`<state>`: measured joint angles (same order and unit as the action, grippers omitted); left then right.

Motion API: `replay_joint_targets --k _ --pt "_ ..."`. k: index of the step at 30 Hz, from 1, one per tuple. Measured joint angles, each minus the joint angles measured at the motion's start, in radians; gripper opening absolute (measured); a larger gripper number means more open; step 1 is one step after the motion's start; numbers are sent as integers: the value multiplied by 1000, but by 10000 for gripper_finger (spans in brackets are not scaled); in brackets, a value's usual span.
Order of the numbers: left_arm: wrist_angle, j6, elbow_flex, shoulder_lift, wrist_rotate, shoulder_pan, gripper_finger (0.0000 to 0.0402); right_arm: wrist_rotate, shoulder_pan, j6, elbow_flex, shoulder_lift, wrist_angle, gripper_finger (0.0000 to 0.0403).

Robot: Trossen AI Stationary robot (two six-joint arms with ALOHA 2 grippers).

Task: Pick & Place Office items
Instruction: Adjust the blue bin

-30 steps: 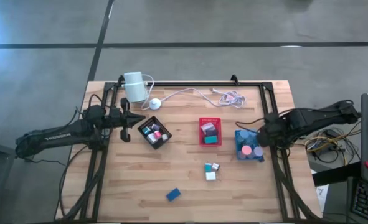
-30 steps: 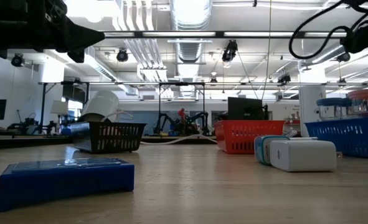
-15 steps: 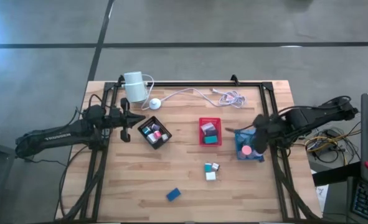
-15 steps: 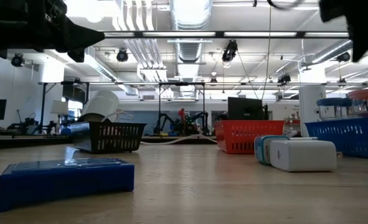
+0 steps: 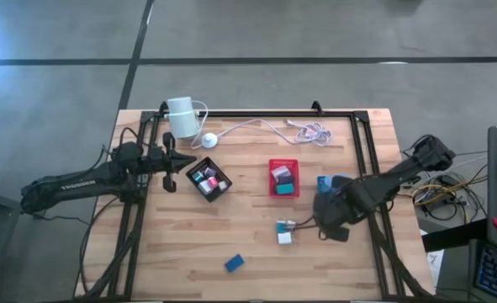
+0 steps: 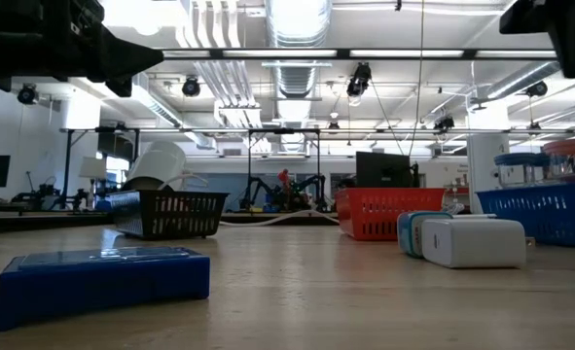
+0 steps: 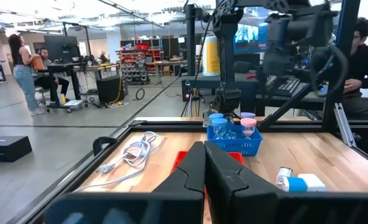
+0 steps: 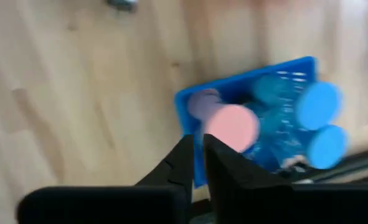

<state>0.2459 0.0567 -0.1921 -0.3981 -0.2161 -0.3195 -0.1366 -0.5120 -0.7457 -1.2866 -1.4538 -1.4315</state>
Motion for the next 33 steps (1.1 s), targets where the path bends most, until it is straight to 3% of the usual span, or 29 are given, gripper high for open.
replay_joint_targets --k 7,11,14,33 --pt "0 19 0 0 0 0 3 27 -82 -43 -22 -85 77 122" --pt "0 23 0 0 0 0 3 -77 -92 -41 -19 -161 75 172" --pt "0 23 0 0 0 0 3 -97 -83 3 -19 -210 74 195" --pt "0 27 0 0 0 0 3 -44 -73 23 72 -265 101 207"
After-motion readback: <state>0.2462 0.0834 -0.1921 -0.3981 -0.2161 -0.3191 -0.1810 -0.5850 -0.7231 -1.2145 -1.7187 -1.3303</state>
